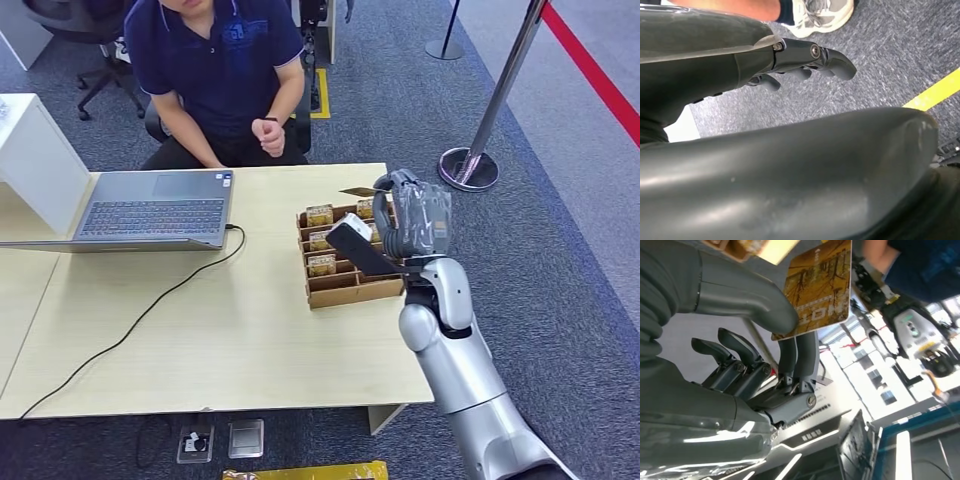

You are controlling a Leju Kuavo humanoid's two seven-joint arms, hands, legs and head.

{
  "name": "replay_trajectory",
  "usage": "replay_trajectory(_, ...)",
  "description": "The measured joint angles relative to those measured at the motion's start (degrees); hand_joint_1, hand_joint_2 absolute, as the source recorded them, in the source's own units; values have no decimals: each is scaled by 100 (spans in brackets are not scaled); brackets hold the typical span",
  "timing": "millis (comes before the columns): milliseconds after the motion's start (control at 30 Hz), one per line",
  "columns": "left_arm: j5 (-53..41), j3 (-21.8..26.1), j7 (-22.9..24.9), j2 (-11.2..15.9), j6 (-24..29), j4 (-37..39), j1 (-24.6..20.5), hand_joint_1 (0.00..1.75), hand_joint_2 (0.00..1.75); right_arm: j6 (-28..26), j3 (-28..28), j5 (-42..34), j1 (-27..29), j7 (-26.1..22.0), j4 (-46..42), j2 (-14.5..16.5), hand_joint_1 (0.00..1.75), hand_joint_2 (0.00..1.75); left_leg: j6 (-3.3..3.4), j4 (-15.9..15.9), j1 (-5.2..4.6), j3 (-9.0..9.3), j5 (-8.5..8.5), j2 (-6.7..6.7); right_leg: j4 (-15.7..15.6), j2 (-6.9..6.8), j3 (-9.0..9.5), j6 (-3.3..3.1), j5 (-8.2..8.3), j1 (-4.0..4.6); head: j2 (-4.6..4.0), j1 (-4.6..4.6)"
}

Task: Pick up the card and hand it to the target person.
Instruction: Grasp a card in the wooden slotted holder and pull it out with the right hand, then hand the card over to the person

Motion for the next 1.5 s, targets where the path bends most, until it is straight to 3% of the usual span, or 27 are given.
replay_trajectory(167, -140, -87, 112, 0, -66, 0, -124, 0, 0, -424, 195, 95, -565, 119, 646, 268, 175, 175, -2, 0, 0, 0, 5, 0, 4, 0, 1, -1, 2, 0, 1, 3)
replay_trajectory(333, -229, -185, 207, 0, -101, 0, -236, 0, 0, -1037, 240, 577, -1403, 424, 1958, 601, 175, 175, -4, 1, 0, 1, 7, -1, 6, 0, -1, -4, 3, 0, 2, -2)
replay_trajectory(500, -257, -240, 225, 0, -99, 0, -288, 0, 0, -1172, 223, 993, -2005, 586, 3147, 882, 175, 175, -7, 1, 0, -1, 9, -2, 9, 0, -5, -5, 4, 0, 2, -3)
replay_trajectory(767, -257, -241, 207, 0, -21, 6, -261, 0, 0, -1184, -87, 946, -2410, 232, 4122, 1228, 175, 175, -8, 1, 0, -5, 9, -2, 9, 0, -10, -5, 3, 0, 1, -2)
replay_trajectory(1100, -257, -239, 225, 0, -19, 7, -170, 0, 0, -1187, -482, 1302, -2440, 112, 4315, 1386, 175, 175, -8, 1, 0, -11, 9, -2, 9, -1, -15, -5, 4, 0, 2, -1)
replay_trajectory(1233, -263, -237, 225, 2, -5, 7, -152, 0, 0, -1187, -652, 1456, -2428, 73, 4303, 1420, 0, 175, -8, 1, 0, -11, 9, -2, 9, -1, -16, -5, 3, 0, 2, -4)
replay_trajectory(1367, -278, -237, 223, 2, 4, 7, -148, 0, 0, -1188, -812, 1253, -2420, -204, 4273, 1453, 0, 175, -8, 1, 0, -12, 9, -2, 9, -1, -16, -5, 3, 0, 2, -4)
replay_trajectory(1500, -278, -234, 222, 2, 12, 7, -132, 0, 0, -1188, -863, 301, -2398, -863, 4257, 1495, 0, 175, -8, 1, 0, -11, 9, -2, 9, 0, -16, -5, 3, 0, 2, -3)
